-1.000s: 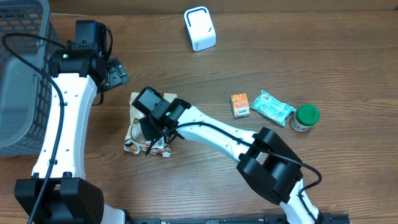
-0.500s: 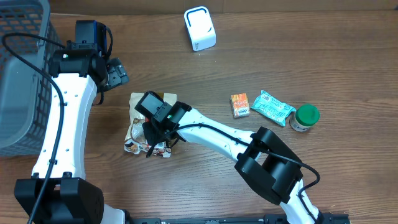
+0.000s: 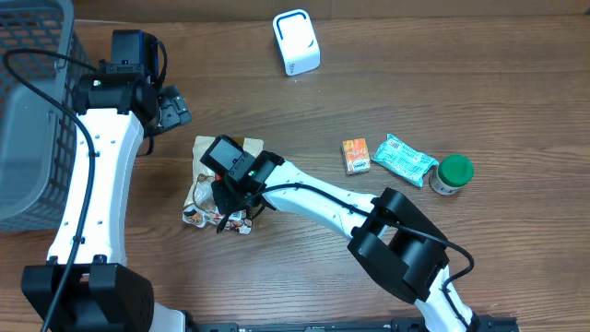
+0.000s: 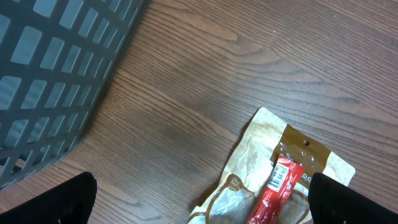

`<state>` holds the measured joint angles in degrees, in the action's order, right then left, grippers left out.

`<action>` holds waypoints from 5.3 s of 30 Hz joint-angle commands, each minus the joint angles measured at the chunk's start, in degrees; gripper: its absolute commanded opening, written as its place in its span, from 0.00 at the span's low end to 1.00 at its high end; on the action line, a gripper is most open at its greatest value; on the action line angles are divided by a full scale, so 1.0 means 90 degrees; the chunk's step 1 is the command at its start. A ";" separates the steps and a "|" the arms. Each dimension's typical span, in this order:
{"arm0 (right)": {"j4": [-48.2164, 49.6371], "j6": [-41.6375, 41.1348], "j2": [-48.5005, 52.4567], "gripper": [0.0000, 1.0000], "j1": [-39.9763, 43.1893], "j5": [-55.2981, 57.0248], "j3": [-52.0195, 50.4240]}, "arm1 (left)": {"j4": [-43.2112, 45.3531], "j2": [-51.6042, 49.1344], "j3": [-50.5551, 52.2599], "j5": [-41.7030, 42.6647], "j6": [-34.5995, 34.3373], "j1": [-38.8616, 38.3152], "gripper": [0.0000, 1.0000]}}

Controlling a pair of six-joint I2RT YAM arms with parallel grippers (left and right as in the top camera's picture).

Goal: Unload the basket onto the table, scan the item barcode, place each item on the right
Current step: 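Lower the right gripper and grasp the red stick on the bag, then lift the red stick and carry it right, then hold the red stick up to the white scanner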

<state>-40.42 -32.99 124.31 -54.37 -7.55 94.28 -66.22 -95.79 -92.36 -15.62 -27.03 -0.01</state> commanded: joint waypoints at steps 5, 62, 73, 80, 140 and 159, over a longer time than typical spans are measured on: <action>0.0345 -0.0029 0.0015 0.25 0.0005 0.0012 -0.0058 | 0.0007 0.0058 -0.0070 0.0024 -0.0024 -0.0002 1.00; -0.3325 0.1535 -0.2970 0.04 0.2484 0.0403 0.0440 | 0.0007 0.0058 -0.0070 0.0024 -0.0024 0.0000 1.00; -0.3997 0.3495 -0.3264 0.04 0.2897 0.0403 0.0437 | 0.0007 0.0058 -0.0070 0.0024 -0.0024 0.0000 1.00; -0.3869 0.3509 -0.3264 0.04 0.3177 0.0403 0.0437 | 0.0007 0.0058 -0.0070 0.0024 -0.0024 -0.0002 1.00; 0.2200 0.8230 -0.1328 0.04 0.3186 0.4806 0.0437 | 0.0007 0.0058 -0.0070 0.0024 -0.0024 0.0000 1.00; 0.6348 1.1327 0.1520 0.04 0.2960 0.6421 0.0437 | 0.0007 0.0058 -0.0070 0.0024 -0.0024 0.0000 1.00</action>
<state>13.93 61.93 136.09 -26.52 47.46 97.34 -66.19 -95.79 -92.36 -15.62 -27.03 -0.01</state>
